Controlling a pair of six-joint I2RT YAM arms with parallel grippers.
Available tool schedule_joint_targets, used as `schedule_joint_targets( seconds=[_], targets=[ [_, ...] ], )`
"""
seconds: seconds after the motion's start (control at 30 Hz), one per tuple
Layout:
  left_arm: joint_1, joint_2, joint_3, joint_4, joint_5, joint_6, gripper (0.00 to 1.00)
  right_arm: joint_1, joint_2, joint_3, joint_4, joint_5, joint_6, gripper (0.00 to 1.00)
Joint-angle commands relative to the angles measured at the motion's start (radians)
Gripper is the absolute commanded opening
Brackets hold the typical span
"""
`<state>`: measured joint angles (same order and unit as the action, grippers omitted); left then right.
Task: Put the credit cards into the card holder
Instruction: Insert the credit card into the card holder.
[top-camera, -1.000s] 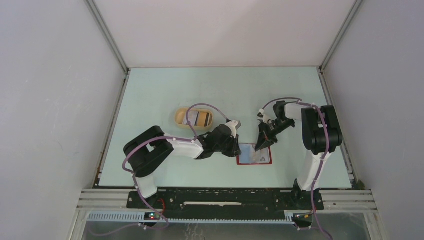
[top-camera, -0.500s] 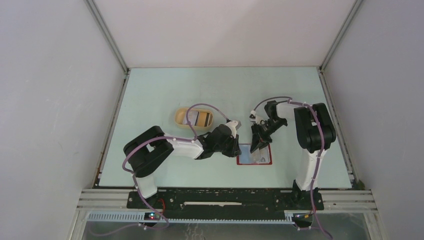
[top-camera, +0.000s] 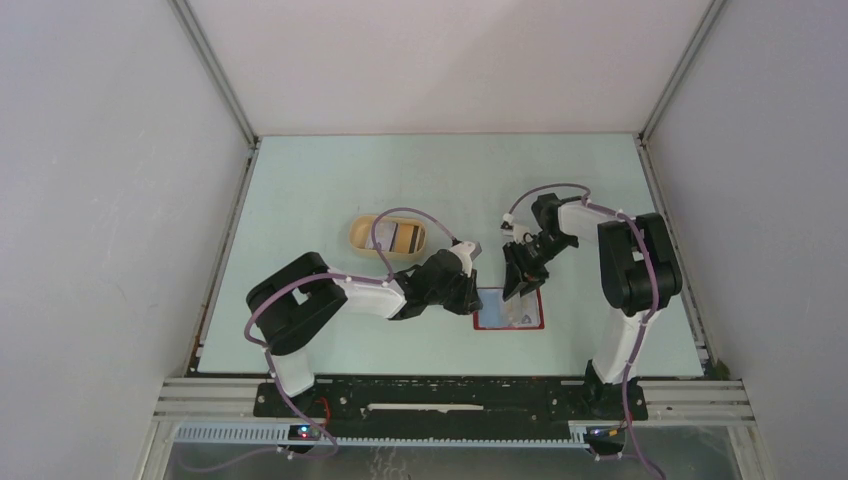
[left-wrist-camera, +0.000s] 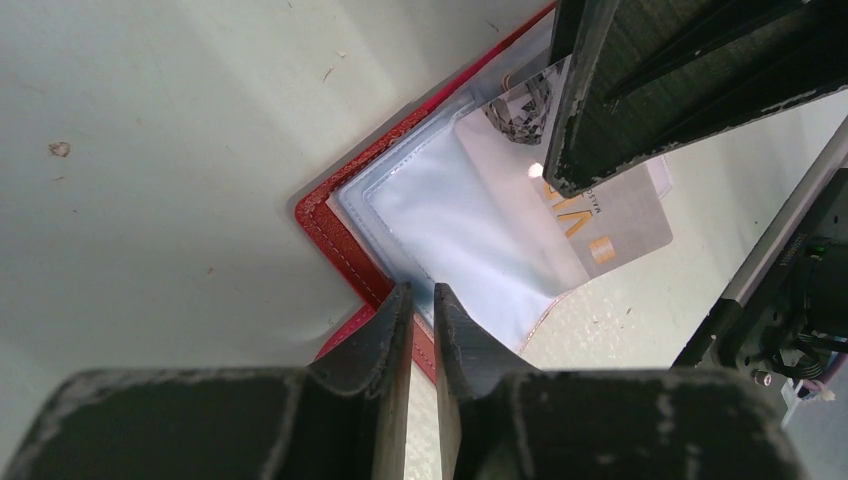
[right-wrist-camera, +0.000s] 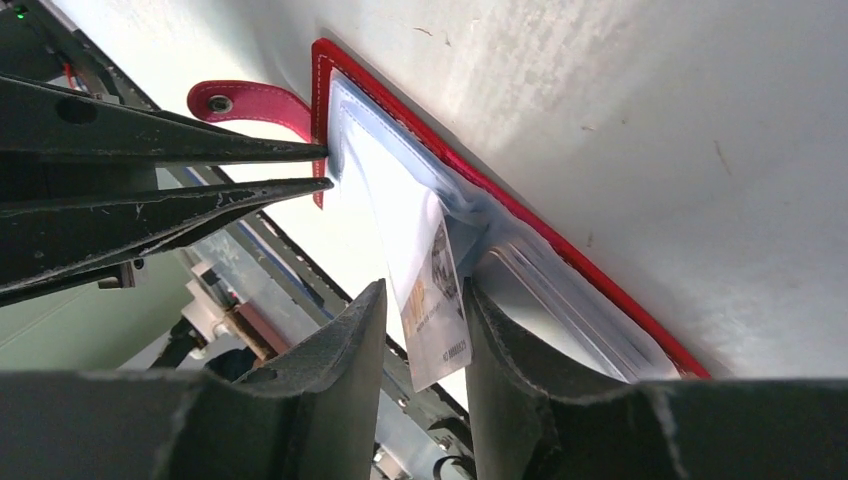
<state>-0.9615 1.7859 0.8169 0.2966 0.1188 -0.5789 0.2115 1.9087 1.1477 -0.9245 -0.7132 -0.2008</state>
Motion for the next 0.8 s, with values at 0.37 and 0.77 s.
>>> schedule_joint_targets(
  seconds=[0.37, 0.77],
  targets=[
    [0.004, -0.015, -0.044, -0.045, -0.011, 0.004, 0.19, -0.006, -0.117, -0.01, 0.01, 0.119, -0.058, 0.41],
    [0.005, -0.021, -0.048, -0.045, -0.01, 0.005, 0.19, -0.013, -0.106, -0.023, 0.001, 0.127, -0.059, 0.31]
  ],
)
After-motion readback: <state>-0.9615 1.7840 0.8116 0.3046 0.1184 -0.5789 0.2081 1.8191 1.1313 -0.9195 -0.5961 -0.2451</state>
